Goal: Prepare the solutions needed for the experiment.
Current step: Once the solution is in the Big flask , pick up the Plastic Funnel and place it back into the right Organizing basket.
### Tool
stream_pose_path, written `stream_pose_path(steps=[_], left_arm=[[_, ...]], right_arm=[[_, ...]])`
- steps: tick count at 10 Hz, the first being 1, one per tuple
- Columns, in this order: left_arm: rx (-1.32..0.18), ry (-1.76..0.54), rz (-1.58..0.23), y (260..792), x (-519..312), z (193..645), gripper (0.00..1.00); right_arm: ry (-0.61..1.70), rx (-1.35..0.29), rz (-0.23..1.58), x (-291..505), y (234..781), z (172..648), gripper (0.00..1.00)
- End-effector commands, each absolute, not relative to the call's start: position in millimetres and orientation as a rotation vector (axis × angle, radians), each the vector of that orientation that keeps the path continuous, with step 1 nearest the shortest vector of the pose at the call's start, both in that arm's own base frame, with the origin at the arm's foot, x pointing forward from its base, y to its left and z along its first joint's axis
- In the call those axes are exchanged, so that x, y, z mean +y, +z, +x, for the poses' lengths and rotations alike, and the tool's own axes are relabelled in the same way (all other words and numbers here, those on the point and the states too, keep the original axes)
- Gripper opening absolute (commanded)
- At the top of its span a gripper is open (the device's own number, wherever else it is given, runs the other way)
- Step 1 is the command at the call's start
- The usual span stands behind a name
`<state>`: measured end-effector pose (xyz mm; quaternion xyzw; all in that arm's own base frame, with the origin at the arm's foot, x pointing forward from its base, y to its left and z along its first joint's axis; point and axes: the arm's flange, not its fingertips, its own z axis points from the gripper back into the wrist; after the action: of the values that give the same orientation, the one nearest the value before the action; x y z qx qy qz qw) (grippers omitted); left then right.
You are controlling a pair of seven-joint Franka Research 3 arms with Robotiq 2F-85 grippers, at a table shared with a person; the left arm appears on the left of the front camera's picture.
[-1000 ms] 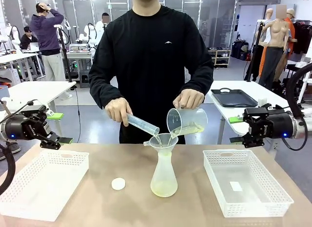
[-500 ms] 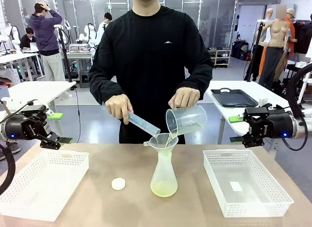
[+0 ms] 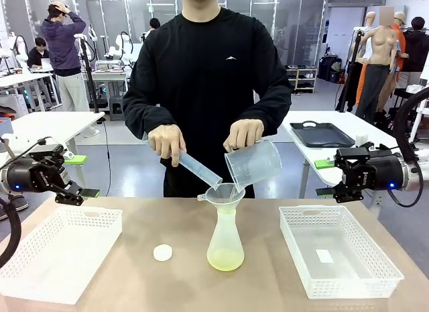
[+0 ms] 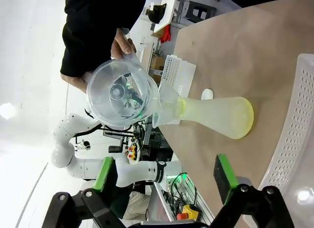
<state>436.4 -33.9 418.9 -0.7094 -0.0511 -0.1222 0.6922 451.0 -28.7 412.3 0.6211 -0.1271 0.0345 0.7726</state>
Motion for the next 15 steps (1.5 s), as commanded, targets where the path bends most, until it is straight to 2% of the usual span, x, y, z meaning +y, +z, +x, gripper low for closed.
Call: stream_pose_path(steps=[1, 15], left_arm=[[-0.11, -0.273, -1.587, 421.7, -34.0, 436.7, 1.0], [-0.11, -0.273, -1.587, 421.7, -34.0, 436.7, 1.0]], right_arm=[[0.08, -0.265, 1.34, -27.7, 412.7, 450.6, 1.0], [0.08, -0.265, 1.34, -27.7, 412.7, 450.6, 1.0]])
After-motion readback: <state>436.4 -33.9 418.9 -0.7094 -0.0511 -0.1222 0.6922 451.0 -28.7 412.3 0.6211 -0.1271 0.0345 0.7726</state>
